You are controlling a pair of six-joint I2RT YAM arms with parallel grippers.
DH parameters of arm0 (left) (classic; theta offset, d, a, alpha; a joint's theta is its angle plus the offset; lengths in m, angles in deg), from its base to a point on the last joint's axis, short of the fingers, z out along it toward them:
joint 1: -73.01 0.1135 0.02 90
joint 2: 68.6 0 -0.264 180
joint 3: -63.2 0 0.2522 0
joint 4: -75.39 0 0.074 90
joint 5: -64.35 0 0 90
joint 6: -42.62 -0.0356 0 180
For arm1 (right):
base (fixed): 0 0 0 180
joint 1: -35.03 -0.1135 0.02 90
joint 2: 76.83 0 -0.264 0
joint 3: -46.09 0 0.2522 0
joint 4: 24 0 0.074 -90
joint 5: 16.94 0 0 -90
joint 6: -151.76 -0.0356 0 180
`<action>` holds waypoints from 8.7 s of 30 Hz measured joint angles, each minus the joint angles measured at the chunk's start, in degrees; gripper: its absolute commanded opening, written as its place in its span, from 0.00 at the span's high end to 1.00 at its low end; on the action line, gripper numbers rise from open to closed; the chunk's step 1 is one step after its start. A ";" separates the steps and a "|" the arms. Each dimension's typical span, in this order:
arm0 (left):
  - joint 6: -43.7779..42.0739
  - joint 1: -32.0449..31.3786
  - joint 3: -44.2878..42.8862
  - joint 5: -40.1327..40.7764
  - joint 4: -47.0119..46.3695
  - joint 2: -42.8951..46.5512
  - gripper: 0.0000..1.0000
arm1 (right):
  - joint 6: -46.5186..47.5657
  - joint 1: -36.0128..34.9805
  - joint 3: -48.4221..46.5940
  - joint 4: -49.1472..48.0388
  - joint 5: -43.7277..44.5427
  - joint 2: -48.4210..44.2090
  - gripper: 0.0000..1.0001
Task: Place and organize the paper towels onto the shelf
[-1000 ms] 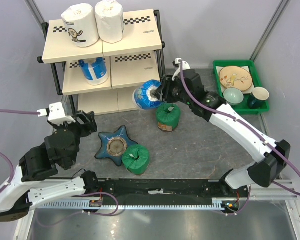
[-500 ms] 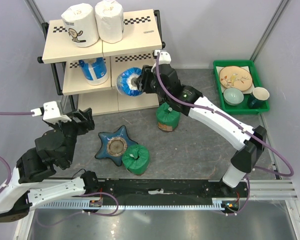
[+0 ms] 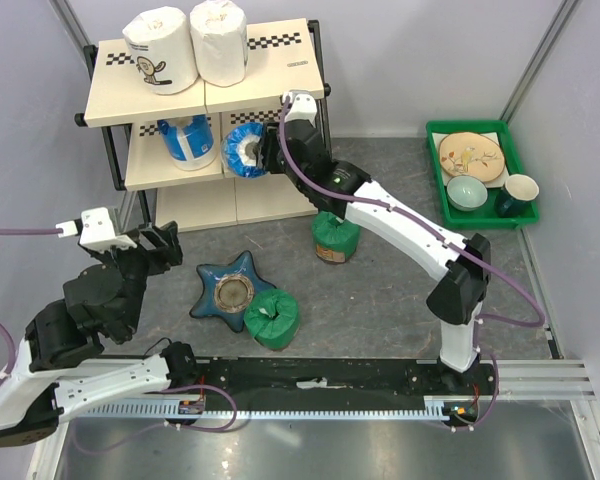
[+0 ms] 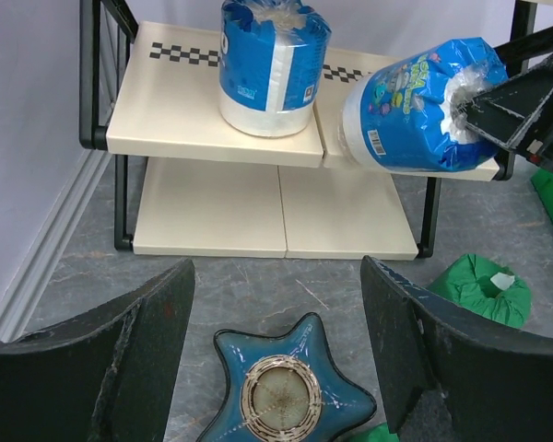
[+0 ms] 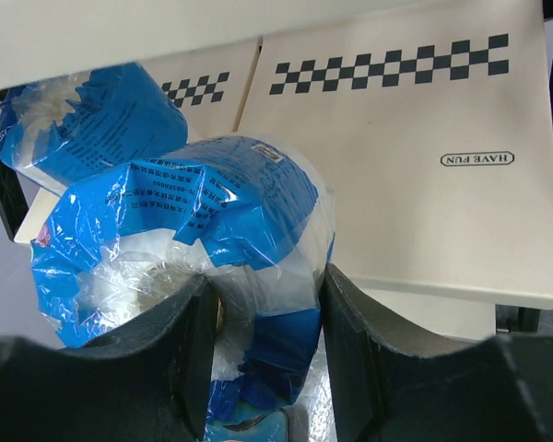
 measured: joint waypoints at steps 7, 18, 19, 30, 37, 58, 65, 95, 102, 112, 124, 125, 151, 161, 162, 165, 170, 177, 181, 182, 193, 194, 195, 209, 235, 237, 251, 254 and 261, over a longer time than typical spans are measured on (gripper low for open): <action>0.66 0.00 0.00 -0.02 0.94 0.74 0.20 | 1.79 0.00 -5.51 0.00 1.03 3.37 0.74; 2.25 0.00 -0.31 -0.07 3.52 1.51 0.20 | 3.02 0.00 -9.90 0.15 3.15 7.28 0.71; 2.47 0.00 -0.44 -0.07 3.61 1.49 0.20 | 3.06 0.00 -9.90 0.26 3.58 7.61 0.71; 4.17 0.00 -0.57 -0.17 5.18 1.49 0.20 | 3.15 -0.02 -10.91 0.07 4.96 9.07 0.53; 4.66 0.00 -0.57 -0.20 6.25 1.60 0.20 | 3.43 0.00 -11.50 -0.09 4.83 9.66 0.40; 5.97 0.00 -0.55 -0.24 6.64 2.51 0.20 | 4.15 0.00 -11.28 -5.05 4.42 9.70 0.27; 6.51 0.00 0.61 -0.68 6.49 2.51 0.20 | 4.85 0.00 -3.58 -8.02 2.14 5.73 0.25; -5.62 47.06 15.02 -54.07 -34.40 -19.19 0.07 | 5.25 -1.18 52.24 -0.13 5.46 -59.36 0.20; -4.24 59.49 17.14 -61.61 -38.07 -17.20 0.07 | 4.35 -1.18 55.39 3.41 6.84 -61.86 0.19; 0.33 66.03 17.73 -63.58 -45.05 -23.93 0.07 | 2.89 -1.18 56.96 6.60 8.59 -66.12 0.17; 4.02 66.18 19.52 -59.56 -52.28 -26.60 0.05 | 2.62 -1.18 57.70 8.76 10.27 -67.98 0.14; 4.02 66.20 19.63 -59.01 -52.39 -26.62 0.05 | 2.62 -1.18 57.70 8.94 10.49 -68.02 0.14; 4.11 66.90 19.82 -52.72 -62.49 -36.83 0.04 | 1.36 -1.18 59.78 10.05 12.61 -68.54 0.10; 4.17 66.90 18.16 -54.27 -63.19 -39.80 0.04 | 1.36 -1.18 60.37 10.29 12.66 -68.87 0.09; 4.20 66.90 17.94 -54.45 -63.28 -40.11 0.04 | 1.36 -1.18 60.37 10.29 12.66 -68.91 0.09; 4.44 66.88 17.51 -54.77 -63.54 -40.74 0.04 | 1.36 -1.18 60.39 10.32 12.70 -68.98 0.09; 4.61 66.71 17.18 -55.74 -64.06 -41.44 0.04 | 1.36 -1.18 60.39 10.32 12.94 -68.96 0.09; 4.61 65.40 17.11 -56.15 -64.46 -41.46 0.04 | 1.36 -1.18 60.72 10.36 13.09 -68.96 0.08; 4.57 65.13 17.11 -56.61 -65.00 -41.46 0.03 | 1.36 -1.18 61.02 10.34 13.44 -68.96 0.08; 4.57 65.13 17.11 -56.65 -65.24 -41.46 0.03 | 1.36 -1.18 61.16 10.34 13.49 -68.96 0.08; 2.27 65.13 17.11 -55.63 -68.65 -42.75 0.01 | 1.36 -1.18 61.46 10.78 13.92 -69.42 0.07; 1.81 65.16 17.14 -55.39 -68.85 -42.95 0.02 | 1.36 -1.18 61.48 10.78 13.94 -69.59 0.07; 1.33 65.18 17.14 -55.19 -68.96 -43.04 0.01 | 1.36 -1.18 61.55 10.75 13.97 -69.72 0.07; -0.07 68.37 18.08 -52.59 -71.41 -43.45 0.01 | 1.36 -1.18 62.42 11.13 14.58 -69.31 0.05; -6.95 71.45 17.70 -54.14 -87.58 -53.40 0.01 | 2.01 -1.18 62.62 11.10 15.45 -67.32 0.03; -7.34 71.69 17.51 -54.80 -88.41 -53.99 0.01 | 2.05 -1.18 62.62 11.10 15.45 -67.32 0.03; -8.83 71.82 17.44 -61.81 -91.78 -55.56 0.01 | 2.05 -1.18 62.62 11.06 15.43 -66.49 0.03; -8.90 71.82 17.42 -62.51 -91.84 -55.71 0.01 | 2.05 -1.18 62.66 11.04 15.43 -66.49 0.03; -8.90 72.02 17.40 -65.07 -92.72 -56.17 0.02 | 2.03 -1.18 63.34 10.86 15.43 -66.47 0.03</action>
